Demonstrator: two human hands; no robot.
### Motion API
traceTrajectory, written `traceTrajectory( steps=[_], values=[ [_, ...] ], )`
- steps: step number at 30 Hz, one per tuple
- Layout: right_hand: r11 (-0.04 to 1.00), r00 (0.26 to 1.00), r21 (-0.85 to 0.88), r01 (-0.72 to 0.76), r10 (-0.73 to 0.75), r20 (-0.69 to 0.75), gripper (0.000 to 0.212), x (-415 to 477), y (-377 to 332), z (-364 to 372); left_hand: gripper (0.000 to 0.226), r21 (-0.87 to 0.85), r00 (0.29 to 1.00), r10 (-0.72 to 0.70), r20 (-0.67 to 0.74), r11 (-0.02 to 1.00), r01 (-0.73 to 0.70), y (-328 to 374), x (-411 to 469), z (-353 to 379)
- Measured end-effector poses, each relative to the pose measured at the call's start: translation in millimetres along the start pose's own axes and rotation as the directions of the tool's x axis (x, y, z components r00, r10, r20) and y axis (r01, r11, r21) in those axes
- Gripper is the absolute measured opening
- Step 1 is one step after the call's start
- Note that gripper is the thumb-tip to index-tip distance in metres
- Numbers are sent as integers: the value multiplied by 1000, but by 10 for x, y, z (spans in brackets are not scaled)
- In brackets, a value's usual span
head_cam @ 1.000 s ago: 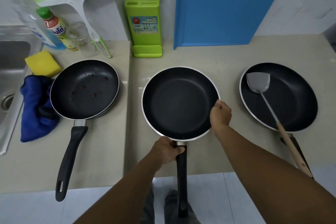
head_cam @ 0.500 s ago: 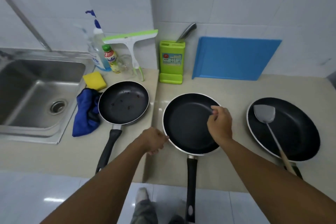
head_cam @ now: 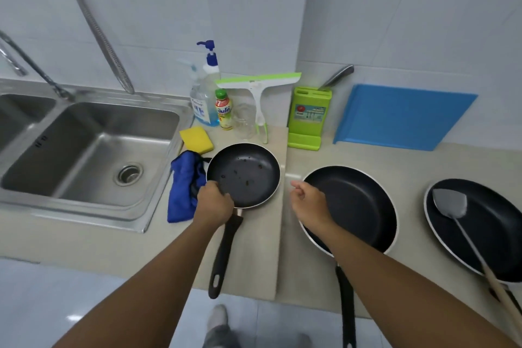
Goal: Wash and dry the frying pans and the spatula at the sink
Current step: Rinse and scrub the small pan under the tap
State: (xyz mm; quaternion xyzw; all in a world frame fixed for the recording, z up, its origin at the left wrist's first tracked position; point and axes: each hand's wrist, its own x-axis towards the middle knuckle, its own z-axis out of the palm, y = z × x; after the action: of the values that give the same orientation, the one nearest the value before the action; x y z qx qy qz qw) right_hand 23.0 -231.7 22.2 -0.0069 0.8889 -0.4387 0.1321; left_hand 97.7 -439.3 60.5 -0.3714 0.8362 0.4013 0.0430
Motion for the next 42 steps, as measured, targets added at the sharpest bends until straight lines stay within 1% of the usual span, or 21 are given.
traceTrajectory(
  steps=[2, 4, 6, 9, 11, 14, 16, 18, 21, 23, 25, 27, 29, 30, 31, 33, 34, 36, 37, 39, 42],
  values=[
    [998, 998, 31, -58, 58, -8, 31, 54, -131, 226, 31, -3, 1000, -14, 9, 1000, 14, -46, 125, -5],
    [994, 994, 35, -108, 109, -32, 32, 111, -239, 419, 46, 16, 999, -14, 32, 1000, 14, -75, 215, 12],
    [992, 988, 8, -130, 130, -86, 27, 169, -309, 559, 60, 33, 999, -8, 39, 999, 7, -92, 274, 2],
    [987, 979, -11, -161, 159, -132, 18, 234, -342, 689, 70, 6, 998, 24, 52, 1000, -24, -165, 357, -5],
    [982, 971, -31, -188, 181, -159, 17, 256, -356, 732, 75, -38, 998, 29, 58, 999, -27, -230, 380, -23],
    [973, 961, -66, -221, 205, -186, 17, 223, -397, 759, 75, -117, 995, 22, 98, 993, -11, -333, 368, -66],
    [967, 951, -51, -249, 234, -199, 16, 168, -416, 776, 71, -179, 988, 39, 152, 984, -11, -412, 350, -77],
    [963, 944, -18, -268, 258, -207, 16, 93, -422, 792, 64, -256, 981, 26, 193, 966, 25, -447, 321, -121],
    [973, 948, 24, -231, 231, -220, 15, 2, -484, 748, 50, -297, 963, -66, 262, 944, 145, -410, 279, -260],
    [987, 964, 42, -154, 160, -213, 16, -38, -633, 676, 37, -358, 948, -88, 305, 912, 200, -373, 266, -367],
    [999, 977, 13, -44, 45, -210, 27, -51, -868, 579, 31, -470, 949, -67, 310, 857, 214, -340, 256, -463],
    [998, 977, -36, 55, -61, -204, 29, -38, -1121, 482, 35, -563, 969, -32, 243, 809, 168, -310, 240, -558],
    [994, 980, -55, 93, -101, -170, 21, -17, -1324, 423, 60, -579, 990, 2, 141, 811, 81, -326, 261, -636],
    [995, 984, -18, 102, -104, -143, 20, -22, -1407, 422, 67, -584, 996, 3, 91, 810, 51, -391, 332, -640],
    [993, 987, 35, 109, -104, -122, 22, -28, -1470, 446, 68, -594, 999, 6, 48, 804, 24, -432, 379, -659],
    [985, 990, 136, 109, -96, -100, 28, -41, -1561, 557, 61, -611, 1000, -9, 19, 791, 19, -405, 370, -839],
    [977, 995, 195, 84, -70, -76, 34, -67, -1615, 623, 54, -625, 1000, -22, 17, 781, 28, -353, 314, -979],
    [947, 1000, 322, -17, 16, 5, 54, -136, -1725, 806, 38, -657, 998, -55, 5, 752, 45, -358, 307, -1184],
    [931, 997, 360, -67, 44, 71, 59, -208, -1781, 907, 36, -672, 997, -72, 3, 738, 55, -399, 342, -1269],
    [909, 971, 387, -152, 65, 229, 56, -399, -1918, 1129, 41, -703, 995, -97, 1, 708, 69, -505, 428, -1429],
    [875, 885, 396, -278, 72, 460, 36, -627, -2117, 1536, 44, -757, 993, -120, -9, 650, 72, -705, 624, -1681]
  ],
)
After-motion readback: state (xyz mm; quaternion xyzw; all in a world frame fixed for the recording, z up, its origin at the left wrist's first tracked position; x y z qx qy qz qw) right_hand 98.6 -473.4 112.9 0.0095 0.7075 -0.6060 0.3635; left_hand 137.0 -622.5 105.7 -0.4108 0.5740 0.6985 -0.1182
